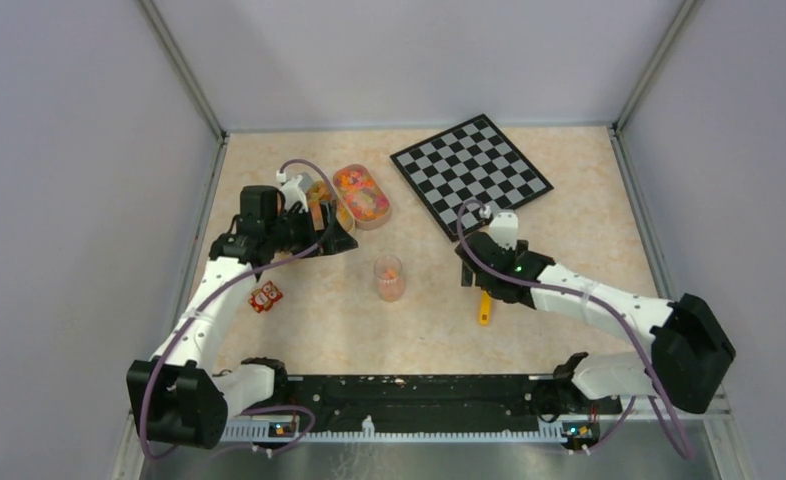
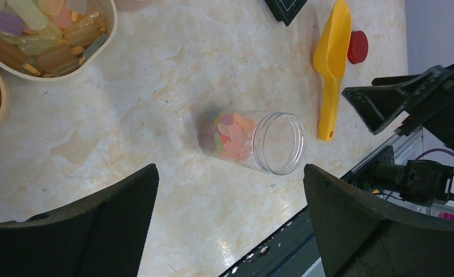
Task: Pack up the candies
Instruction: Place the spatula at the center of the board.
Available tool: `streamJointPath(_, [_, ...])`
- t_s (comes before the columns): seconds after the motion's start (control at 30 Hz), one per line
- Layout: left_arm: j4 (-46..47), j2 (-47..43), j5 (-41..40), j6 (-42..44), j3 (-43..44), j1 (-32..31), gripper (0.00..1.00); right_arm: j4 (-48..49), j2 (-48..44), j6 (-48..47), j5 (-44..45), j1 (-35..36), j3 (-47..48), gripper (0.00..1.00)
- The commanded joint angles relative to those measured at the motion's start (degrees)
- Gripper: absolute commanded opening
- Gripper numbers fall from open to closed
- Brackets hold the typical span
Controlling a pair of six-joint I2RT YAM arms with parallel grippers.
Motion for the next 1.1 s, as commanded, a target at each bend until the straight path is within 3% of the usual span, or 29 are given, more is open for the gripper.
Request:
streamJointPath(0.0, [1.55,-1.83,-0.69,0.39,0.76,-0.21,0.99,-1.99,-7.43,-3.95,-2.63,-4.85,5.54,0.79])
streamJointPath(0.23, [4.38,-2.49,1.39,0.8,-3.76,-0.27,0.99,1.01,-12.26,-8.5,-4.35,-18.73,2.05,0.85])
streamJointPath(0.43, [6.62,-7.54,4.21,2.71,-9.05,-0.51,0.99,3.47,-6.45,-13.7,-10.93,-30.54,1.13,0.88])
streamJointPath(0.7, [9.94,-14.71,4.97,3.44,-12.51,-1.01,0.99,8.85,1.03,-20.16,-20.83,-38.52,1.03,0.82])
streamJointPath(1.07, [8.87,-13.4,3.67,3.47,-13.07,-2.19,0.99,11.49,5.95,-23.62,-28.06,-46.48,-0.94,0.74])
